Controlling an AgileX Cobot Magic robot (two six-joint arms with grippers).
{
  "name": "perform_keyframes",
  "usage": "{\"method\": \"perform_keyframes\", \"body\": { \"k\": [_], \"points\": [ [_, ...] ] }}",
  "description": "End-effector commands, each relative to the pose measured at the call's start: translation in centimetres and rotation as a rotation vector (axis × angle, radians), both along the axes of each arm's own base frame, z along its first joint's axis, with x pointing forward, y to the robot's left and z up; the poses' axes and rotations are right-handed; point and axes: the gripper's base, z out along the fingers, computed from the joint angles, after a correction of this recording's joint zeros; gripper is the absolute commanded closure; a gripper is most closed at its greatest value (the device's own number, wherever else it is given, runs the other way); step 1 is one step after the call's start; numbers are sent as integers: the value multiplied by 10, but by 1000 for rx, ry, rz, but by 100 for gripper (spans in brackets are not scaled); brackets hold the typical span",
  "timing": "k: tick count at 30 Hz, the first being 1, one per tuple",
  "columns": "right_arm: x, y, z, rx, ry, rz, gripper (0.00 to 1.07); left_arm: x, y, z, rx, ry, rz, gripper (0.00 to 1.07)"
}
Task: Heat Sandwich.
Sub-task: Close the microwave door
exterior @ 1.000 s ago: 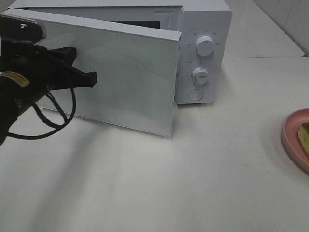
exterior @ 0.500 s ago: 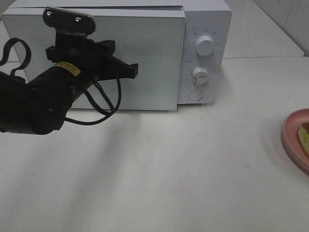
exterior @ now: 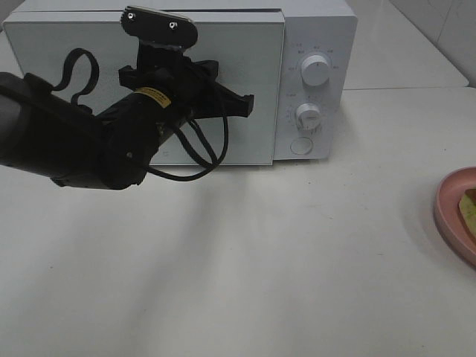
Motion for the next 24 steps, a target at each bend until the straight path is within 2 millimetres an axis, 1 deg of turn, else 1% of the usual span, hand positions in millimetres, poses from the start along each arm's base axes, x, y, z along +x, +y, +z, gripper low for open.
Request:
{"method": "perform_keyframes", "body": {
  "k": [1, 4, 10, 22, 24],
  "points": [
    [-3, 0, 0, -5, -35, 4, 31, 13, 0, 7, -52, -29, 55, 107],
    [-3, 0, 0, -5, -35, 4, 31, 18, -3, 3, -59, -21, 63, 107],
    [-3, 0, 0, -5, -35, 4, 31, 29, -3, 6, -78, -15, 84, 107],
    [-3, 0, 0, -5, -35, 4, 31, 27, -6, 7, -71, -9, 70, 107],
    [-3, 0, 0, -5, -35, 4, 31, 23, -6, 9, -66, -8, 63, 107]
  ]
}}
